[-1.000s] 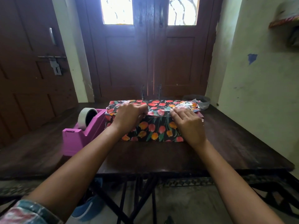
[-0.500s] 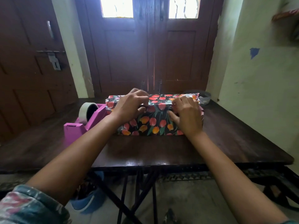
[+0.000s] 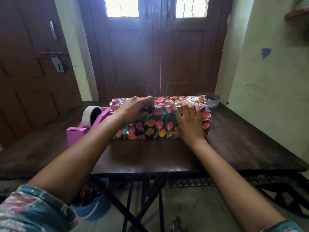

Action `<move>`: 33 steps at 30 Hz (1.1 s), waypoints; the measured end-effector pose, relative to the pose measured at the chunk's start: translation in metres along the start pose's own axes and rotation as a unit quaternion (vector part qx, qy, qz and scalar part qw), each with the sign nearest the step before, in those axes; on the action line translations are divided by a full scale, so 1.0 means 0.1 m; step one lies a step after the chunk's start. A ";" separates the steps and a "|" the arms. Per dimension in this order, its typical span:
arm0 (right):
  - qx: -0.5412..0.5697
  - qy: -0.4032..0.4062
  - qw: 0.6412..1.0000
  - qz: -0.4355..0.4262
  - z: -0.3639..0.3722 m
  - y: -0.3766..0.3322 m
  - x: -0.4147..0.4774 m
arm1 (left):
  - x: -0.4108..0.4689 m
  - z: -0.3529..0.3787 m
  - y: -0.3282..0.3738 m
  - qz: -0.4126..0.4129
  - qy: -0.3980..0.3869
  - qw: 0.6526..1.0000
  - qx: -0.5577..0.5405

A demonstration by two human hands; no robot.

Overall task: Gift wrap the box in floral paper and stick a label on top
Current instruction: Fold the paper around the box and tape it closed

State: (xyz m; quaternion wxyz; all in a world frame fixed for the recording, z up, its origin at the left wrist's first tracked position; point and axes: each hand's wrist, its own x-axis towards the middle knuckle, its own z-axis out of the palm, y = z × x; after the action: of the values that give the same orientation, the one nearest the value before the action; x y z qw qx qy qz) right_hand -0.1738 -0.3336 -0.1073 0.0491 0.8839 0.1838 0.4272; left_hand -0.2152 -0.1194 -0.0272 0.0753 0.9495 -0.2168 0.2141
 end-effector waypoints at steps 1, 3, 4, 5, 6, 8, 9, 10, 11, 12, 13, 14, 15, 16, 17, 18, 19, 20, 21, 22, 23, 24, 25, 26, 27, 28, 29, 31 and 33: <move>0.015 0.001 1.000 -0.002 -0.01 -0.01 0.00 | 0.00 0.01 0.01 0.002 0.007 1.000 0.007; 0.061 0.026 0.998 -0.003 -0.07 -0.04 0.01 | -0.01 0.03 0.02 0.004 0.017 1.000 0.015; 0.092 0.051 0.994 0.000 -0.12 -0.07 0.04 | -0.01 0.04 0.02 0.005 0.022 1.000 0.015; 0.131 0.080 0.988 0.001 -0.18 -0.12 0.09 | -0.01 0.04 0.01 0.006 0.025 1.000 0.015; 0.173 0.103 0.980 -0.003 -0.24 -0.18 0.16 | -0.01 0.05 0.01 0.008 0.026 1.000 0.012; 0.236 0.111 0.965 -0.020 -0.33 -0.27 0.30 | -0.02 0.05 0.00 0.011 0.030 0.999 0.004; 0.251 0.099 0.963 -0.025 -0.34 -0.30 0.36 | -0.02 0.05 0.00 0.012 0.033 0.999 0.001; 0.262 0.072 0.962 -0.025 -0.33 -0.31 0.40 | -0.02 0.05 0.00 0.011 0.036 0.999 -0.001; 0.273 0.037 0.961 -0.020 -0.32 -0.31 0.42 | -0.02 0.06 0.00 0.008 0.040 0.999 -0.003; 0.285 0.008 0.958 -0.012 -0.29 -0.29 0.42 | -0.02 0.06 0.00 0.006 0.045 0.999 -0.009; 0.297 0.001 0.955 -0.004 -0.27 -0.29 0.41 | -0.03 0.07 0.00 0.004 0.050 0.999 -0.020; 0.303 0.009 0.953 0.002 -0.26 -0.29 0.40 | -0.04 0.08 0.00 0.007 0.053 0.998 -0.037; 0.303 0.020 0.953 0.005 -0.24 -0.30 0.39 | -0.05 0.09 -0.02 0.007 0.053 0.997 -0.055; 0.299 0.028 0.954 0.008 -0.24 -0.30 0.38 | -0.08 0.10 -0.04 0.002 0.050 0.996 -0.069; 0.295 0.032 0.955 0.009 -0.23 -0.31 0.38 | -0.11 0.10 -0.09 -0.012 0.044 0.996 -0.078; 0.290 0.035 0.956 0.010 -0.22 -0.31 0.39 | -0.17 0.09 -0.14 -0.029 0.045 0.995 -0.087; 0.286 0.039 0.957 0.011 -0.20 -0.31 0.38 | -0.22 0.07 -0.19 -0.049 0.062 0.992 -0.101; 0.285 0.042 0.958 0.013 -0.19 -0.32 0.38 | -0.29 0.02 -0.23 -0.075 0.101 0.984 -0.125; 0.285 0.046 0.957 0.014 -0.18 -0.32 0.37 | -0.35 -0.05 -0.27 -0.111 0.154 0.970 -0.153; 0.287 0.050 0.957 0.014 -0.17 -0.32 0.36 | -0.42 -0.15 -0.30 -0.155 0.210 0.951 -0.168; 0.290 0.051 0.956 0.014 -0.17 -0.32 0.36 | -0.48 -0.25 -0.36 -0.210 0.247 0.933 -0.157; 0.292 0.051 0.955 0.015 -0.17 -0.32 0.36 | -0.54 -0.36 -0.42 -0.273 0.254 0.920 -0.119; 0.294 0.050 0.954 0.016 -0.17 -0.33 0.36 | -0.61 -0.47 -0.51 -0.337 0.229 0.910 -0.072; 0.295 0.049 0.954 0.015 -0.16 -0.32 0.36 | -0.68 -0.56 -0.61 -0.397 0.183 0.899 -0.035; 0.296 0.044 0.954 0.015 -0.16 -0.31 0.36 | -0.74 -0.62 -0.69 -0.449 0.131 0.884 -0.011; 0.299 0.036 0.953 0.013 -0.16 -0.31 0.36 | -0.83 -0.66 -0.76 -0.490 0.086 0.868 -0.001; 0.301 0.026 0.953 0.012 -0.16 -0.30 0.36 | -0.89 -0.68 -0.81 -0.518 0.047 0.854 -0.016; 0.303 0.009 0.953 0.009 -0.17 -0.29 0.37 | -0.99 -0.65 -0.87 -0.550 -0.007 0.829 -0.099; 0.307 0.000 0.952 0.006 -0.19 -0.29 0.37 | -1.04 -0.62 -0.86 -0.563 -0.039 0.809 -0.163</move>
State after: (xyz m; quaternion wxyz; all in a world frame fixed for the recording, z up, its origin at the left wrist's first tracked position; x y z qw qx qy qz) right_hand -0.1756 -0.2949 -0.0749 -0.2271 0.8577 0.3003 0.3502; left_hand -0.2852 0.0114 -0.0217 0.3279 0.8863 0.3218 0.0583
